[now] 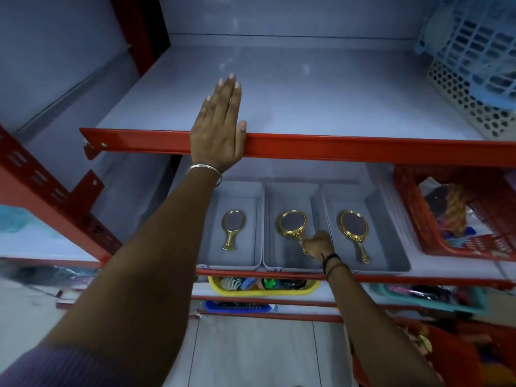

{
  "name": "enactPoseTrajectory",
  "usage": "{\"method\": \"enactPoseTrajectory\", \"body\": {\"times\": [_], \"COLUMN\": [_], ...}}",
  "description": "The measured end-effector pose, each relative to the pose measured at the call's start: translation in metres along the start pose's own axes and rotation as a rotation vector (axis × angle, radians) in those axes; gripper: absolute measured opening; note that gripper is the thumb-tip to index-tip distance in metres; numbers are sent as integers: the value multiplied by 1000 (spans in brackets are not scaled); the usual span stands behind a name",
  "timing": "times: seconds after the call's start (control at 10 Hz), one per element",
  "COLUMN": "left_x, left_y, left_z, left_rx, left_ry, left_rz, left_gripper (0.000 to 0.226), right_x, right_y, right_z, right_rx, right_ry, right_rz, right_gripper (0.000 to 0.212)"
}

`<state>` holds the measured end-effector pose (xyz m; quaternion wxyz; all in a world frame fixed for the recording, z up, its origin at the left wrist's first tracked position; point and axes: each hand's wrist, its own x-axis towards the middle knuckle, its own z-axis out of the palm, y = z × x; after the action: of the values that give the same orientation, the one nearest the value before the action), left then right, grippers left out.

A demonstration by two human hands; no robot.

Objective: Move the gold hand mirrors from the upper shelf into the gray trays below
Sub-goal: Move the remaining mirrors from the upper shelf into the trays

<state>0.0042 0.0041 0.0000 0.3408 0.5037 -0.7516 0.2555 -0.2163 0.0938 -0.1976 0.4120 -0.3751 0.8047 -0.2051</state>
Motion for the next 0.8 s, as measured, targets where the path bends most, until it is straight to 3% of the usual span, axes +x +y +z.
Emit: {"method": "enactPoseTrajectory", "body": {"times": [0.4, 0.5, 0.6, 0.7, 0.8], "left_x": [-1, -3, -15, -50, -95], "left_y": [-2, 3, 12, 20, 20], "left_z": [3, -1, -5, -2, 3], "left_rx": [-18, -49, -265, -499, -545], "left_ry": [-26, -11, 58, 29, -60], "left_rz": [7, -10, -103, -141, -106], "left_gripper": [59, 57, 54, 54, 54], "right_x": [-15, -25, -42, -57, -65], "right_y": [-13, -21, -37, -58, -76], "right_z": [14, 17, 21, 29, 44], "right_rx": [-351, -171, 105, 239, 285], "right_ry": [225, 210, 156, 137, 69], "right_rz": [-134, -209, -312, -470, -500], "right_gripper": [29, 24, 22, 17, 17]}}
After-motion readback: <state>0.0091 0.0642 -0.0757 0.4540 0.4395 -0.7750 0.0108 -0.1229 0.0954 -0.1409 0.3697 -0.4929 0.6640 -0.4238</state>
